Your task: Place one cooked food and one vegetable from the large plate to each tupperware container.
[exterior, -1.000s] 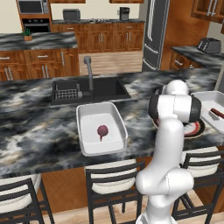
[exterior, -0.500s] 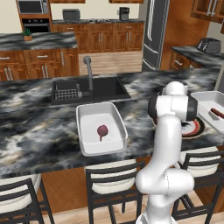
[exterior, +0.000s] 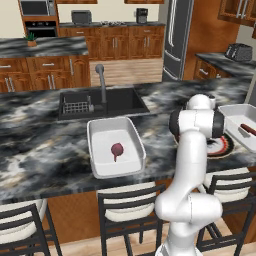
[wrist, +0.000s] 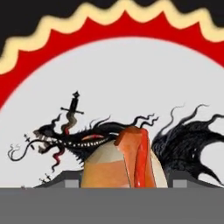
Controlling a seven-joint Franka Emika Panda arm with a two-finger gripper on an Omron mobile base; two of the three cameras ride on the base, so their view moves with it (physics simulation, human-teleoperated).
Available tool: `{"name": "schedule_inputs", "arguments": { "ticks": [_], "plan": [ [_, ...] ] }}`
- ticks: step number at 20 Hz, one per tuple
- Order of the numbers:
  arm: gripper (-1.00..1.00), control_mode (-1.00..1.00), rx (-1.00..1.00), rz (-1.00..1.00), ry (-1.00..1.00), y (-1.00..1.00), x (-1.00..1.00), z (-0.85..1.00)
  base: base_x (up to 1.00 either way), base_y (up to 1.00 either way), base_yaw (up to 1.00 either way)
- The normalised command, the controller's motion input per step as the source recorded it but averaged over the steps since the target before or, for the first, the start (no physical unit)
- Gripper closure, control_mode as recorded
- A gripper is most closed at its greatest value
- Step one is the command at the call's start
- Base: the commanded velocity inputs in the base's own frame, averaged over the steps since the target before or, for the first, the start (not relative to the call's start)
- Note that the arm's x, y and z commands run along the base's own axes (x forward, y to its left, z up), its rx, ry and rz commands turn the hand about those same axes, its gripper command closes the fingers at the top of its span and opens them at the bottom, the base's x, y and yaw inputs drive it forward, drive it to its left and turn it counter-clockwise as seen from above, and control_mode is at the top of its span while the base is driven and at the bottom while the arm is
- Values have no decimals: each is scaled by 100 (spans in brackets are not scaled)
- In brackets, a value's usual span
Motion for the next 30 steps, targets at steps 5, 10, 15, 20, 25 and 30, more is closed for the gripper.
{"name": "schedule_inputs", "arguments": {
  "ticks": [5, 10, 15, 20, 25, 30],
  "plan": [
    [100, -100, 0, -2, -6, 13, -38, -2, 0, 0, 0],
    [100, -100, 0, 0, 0, 70, -88, 75, 0, 0, 0],
    [100, -100, 0, 2, -11, 99, -89, 78, 0, 0, 0],
    [100, -100, -9, 7, -13, 100, -60, 82, 0, 0, 0],
    [100, -100, -12, 11, -3, 100, -32, 65, 0, 0, 0],
    [100, -100, -1, 25, 0, 100, -4, 28, 0, 0, 0]
  ]
}}
